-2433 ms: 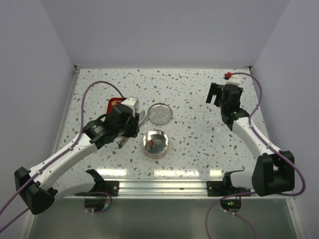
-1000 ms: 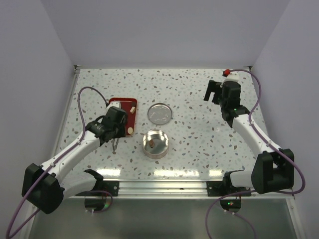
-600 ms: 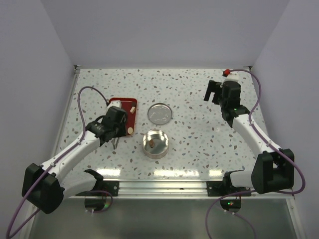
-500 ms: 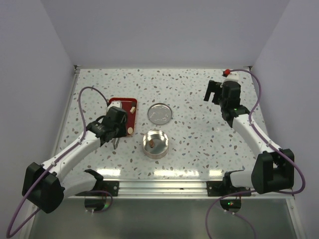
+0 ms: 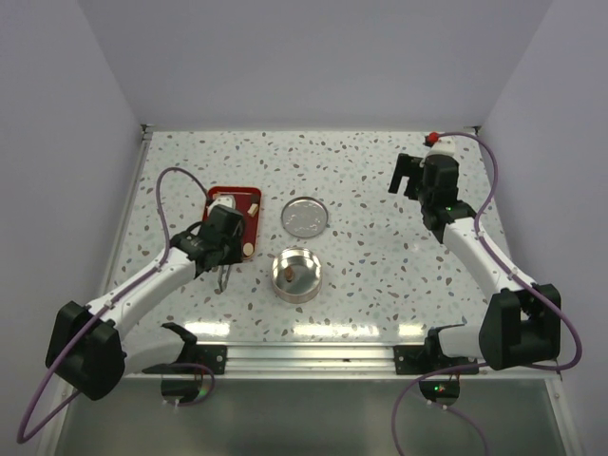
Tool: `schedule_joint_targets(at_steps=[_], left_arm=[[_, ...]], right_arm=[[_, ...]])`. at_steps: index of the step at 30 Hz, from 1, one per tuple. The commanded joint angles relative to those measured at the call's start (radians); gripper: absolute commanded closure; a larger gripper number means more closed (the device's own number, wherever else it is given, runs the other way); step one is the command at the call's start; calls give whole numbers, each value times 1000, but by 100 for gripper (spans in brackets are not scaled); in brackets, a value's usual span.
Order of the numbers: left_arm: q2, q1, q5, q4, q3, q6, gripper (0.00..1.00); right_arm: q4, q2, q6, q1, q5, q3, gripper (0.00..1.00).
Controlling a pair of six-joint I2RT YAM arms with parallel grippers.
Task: Pack the chocolate
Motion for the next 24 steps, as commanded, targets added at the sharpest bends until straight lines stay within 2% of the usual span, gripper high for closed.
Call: schedule_joint_targets(at_steps=[1,5,8,16,24], left_arm=[[9,6,-20,42,3,27,56],[-12,6,-15,32,22,34,65],[-38,6,-17,6,49,47,68],[-117,6,31,-40,125,76,68],[-175,-31,176,-38,122,148,69]], right_arm=[[8,-16,8,-4,-7,41,1],[6,-20,14,-4,-7,41,1],[8,-22,19,-4,-10,41,1],[5,-22,25,-4,-11,47,1],[-9,-27,19,-2,-10,58,1]])
